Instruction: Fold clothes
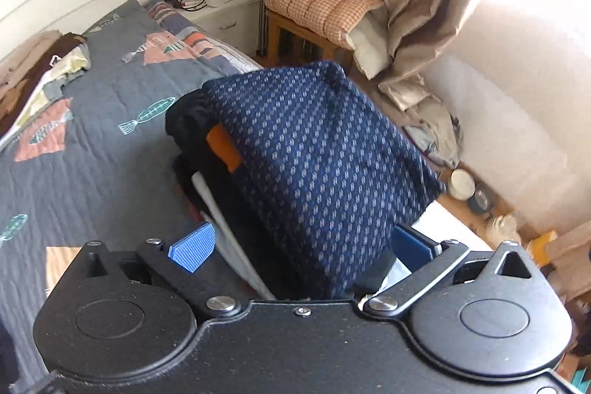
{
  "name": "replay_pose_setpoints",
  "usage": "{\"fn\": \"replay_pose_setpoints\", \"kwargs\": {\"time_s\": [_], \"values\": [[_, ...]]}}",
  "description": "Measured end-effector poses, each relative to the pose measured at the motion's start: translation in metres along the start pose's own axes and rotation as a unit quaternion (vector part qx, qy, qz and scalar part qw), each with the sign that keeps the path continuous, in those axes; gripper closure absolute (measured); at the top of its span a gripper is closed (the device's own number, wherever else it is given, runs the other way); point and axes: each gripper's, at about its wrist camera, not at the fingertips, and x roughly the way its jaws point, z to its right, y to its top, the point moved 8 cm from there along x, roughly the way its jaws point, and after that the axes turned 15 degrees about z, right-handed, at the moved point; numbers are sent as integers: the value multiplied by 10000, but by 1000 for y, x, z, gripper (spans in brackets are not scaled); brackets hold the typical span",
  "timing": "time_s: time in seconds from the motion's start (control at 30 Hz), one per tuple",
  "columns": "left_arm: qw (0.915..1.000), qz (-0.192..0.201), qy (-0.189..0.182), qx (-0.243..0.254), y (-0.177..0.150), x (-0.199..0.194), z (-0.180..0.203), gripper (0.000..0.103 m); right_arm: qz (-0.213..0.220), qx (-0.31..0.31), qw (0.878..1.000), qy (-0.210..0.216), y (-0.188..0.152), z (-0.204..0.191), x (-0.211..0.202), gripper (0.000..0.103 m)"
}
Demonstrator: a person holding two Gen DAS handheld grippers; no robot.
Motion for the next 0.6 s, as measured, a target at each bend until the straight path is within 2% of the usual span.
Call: {"fn": "replay_pose_setpoints", "kwargs": {"time_s": [0.27, 0.6], "values": [[9994, -180, -101, -269, -29, -38, 0, 0, -114, -66, 9999, -44, -9, -5, -10, 24], [9993, -201, -301, -63, -47, -80, 18, 0, -111, -130, 9998, -88, -13, -8, -23, 24]]}}
